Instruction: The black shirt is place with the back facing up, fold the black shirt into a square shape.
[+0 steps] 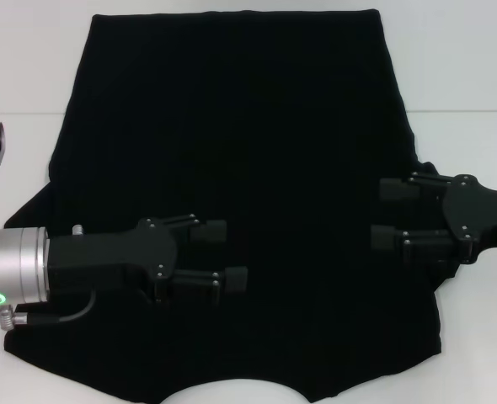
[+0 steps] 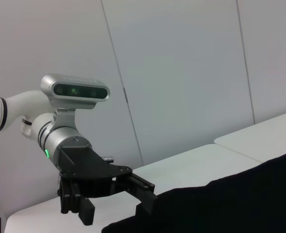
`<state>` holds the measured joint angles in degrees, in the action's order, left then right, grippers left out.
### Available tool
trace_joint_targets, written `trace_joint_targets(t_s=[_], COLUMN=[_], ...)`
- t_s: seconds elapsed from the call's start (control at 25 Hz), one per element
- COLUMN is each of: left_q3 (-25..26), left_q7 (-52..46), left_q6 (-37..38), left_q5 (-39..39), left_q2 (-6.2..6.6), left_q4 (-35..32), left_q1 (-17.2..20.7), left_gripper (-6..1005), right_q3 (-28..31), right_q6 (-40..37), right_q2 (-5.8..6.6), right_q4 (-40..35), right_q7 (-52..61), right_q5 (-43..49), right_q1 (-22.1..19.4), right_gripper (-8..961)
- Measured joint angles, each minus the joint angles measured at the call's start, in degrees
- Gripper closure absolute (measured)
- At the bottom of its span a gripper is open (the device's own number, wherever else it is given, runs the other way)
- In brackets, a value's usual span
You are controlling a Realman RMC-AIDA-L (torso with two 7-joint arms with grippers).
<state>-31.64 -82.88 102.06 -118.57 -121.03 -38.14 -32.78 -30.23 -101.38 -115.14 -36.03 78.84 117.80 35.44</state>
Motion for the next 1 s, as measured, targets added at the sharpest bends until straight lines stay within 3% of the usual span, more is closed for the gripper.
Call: trace_joint_targets(t_s=[0.52,0.8,1.0], left_q3=[1.8,6.3,8.2], left_q7=[-1.2,-11.4,-18.9], left_q6=[-0.3,-4.9,-7.7], left_q5=[0.5,0.3,-4.9], left_q2=[0.03,0.48,1.32], left_q4=[0.3,-0.5,-4.5], left_q1=[-0.3,0.0,1.6], left_gripper=[65,64,64], right_q3=[0.4,0.5,0.4], right_q6=[0.5,0.9,2.5], right_q2=[-0.53,-0.64,-1.06], right_q4=[-0.3,0.0,0.4], right_q7=[0.0,0.4,0.9], right_q5=[-0.1,-1.5,-1.8], right_q1=[0.3,0.4,0.7], right_gripper=[60,60,61])
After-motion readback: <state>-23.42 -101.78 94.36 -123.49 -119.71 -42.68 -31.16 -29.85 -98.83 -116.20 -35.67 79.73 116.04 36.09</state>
